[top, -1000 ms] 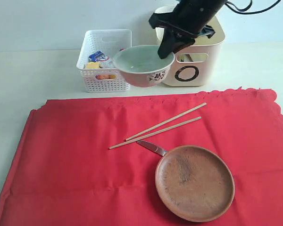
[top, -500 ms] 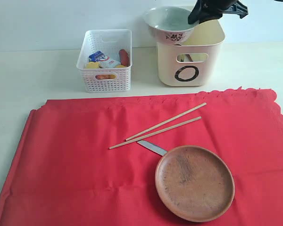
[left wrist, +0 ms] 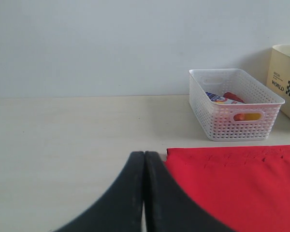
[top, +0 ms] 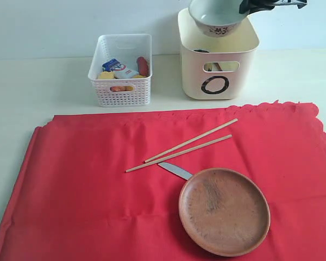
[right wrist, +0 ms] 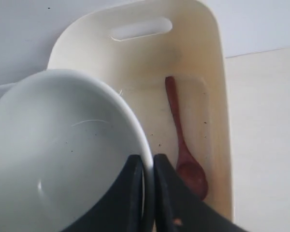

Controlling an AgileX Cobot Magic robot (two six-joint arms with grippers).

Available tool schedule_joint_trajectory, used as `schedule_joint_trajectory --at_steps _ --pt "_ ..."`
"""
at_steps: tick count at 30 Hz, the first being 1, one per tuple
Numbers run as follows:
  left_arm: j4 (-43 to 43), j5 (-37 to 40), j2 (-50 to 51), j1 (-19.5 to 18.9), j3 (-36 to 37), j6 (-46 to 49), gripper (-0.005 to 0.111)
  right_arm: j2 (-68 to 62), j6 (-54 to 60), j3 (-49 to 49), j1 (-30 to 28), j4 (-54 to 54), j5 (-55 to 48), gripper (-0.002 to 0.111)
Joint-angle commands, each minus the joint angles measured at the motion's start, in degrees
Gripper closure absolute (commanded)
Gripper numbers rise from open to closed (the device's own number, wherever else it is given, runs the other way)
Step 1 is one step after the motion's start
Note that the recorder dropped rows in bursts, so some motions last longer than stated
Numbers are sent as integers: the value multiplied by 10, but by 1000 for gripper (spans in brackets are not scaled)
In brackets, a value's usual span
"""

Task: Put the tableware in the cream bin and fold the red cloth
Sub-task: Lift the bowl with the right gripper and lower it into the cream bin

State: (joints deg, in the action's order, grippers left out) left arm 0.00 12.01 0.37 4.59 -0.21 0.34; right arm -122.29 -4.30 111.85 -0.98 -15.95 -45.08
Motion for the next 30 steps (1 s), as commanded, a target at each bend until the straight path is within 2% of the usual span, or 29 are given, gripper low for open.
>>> schedule_joint_trajectory --at_steps 1,23,30 --pt "0 -1 -4 0 2 0 107 -13 -4 6 -2 9 16 108" --pt "0 -1 -4 0 2 0 107 -70 -34 6 0 15 49 108" --pt "0 -1 -4 0 2 0 107 -71 -33 6 0 15 49 91"
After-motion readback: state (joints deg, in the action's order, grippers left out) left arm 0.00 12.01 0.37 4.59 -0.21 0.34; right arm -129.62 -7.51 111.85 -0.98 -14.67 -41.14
